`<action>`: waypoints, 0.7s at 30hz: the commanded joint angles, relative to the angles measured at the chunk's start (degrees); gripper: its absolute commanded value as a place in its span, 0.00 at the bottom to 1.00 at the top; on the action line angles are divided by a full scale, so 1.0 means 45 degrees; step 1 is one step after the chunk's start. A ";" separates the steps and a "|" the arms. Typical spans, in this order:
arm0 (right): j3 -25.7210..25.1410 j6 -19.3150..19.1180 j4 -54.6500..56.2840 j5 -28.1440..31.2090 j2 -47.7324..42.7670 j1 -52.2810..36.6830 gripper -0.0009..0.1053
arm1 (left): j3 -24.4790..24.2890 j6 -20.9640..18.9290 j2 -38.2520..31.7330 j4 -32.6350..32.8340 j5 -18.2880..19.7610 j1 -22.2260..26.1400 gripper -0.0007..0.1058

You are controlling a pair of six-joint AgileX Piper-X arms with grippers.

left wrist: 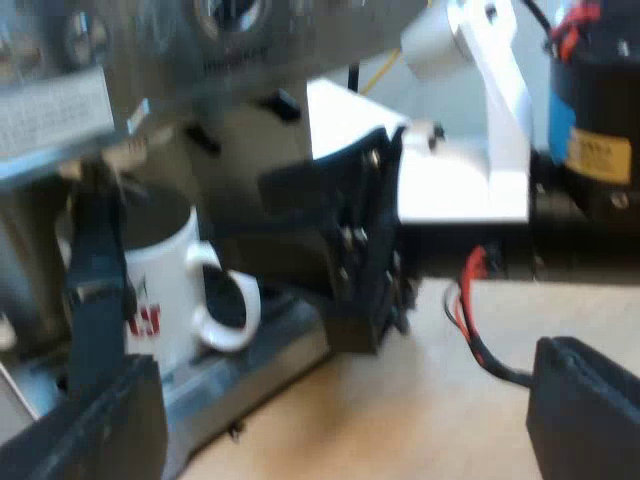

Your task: Place mug into machine

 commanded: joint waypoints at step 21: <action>-0.0022 -0.0457 0.2332 0.1771 -0.3994 0.2449 0.51 | -0.2128 0.0022 -0.2110 0.1913 0.0196 0.0006 0.77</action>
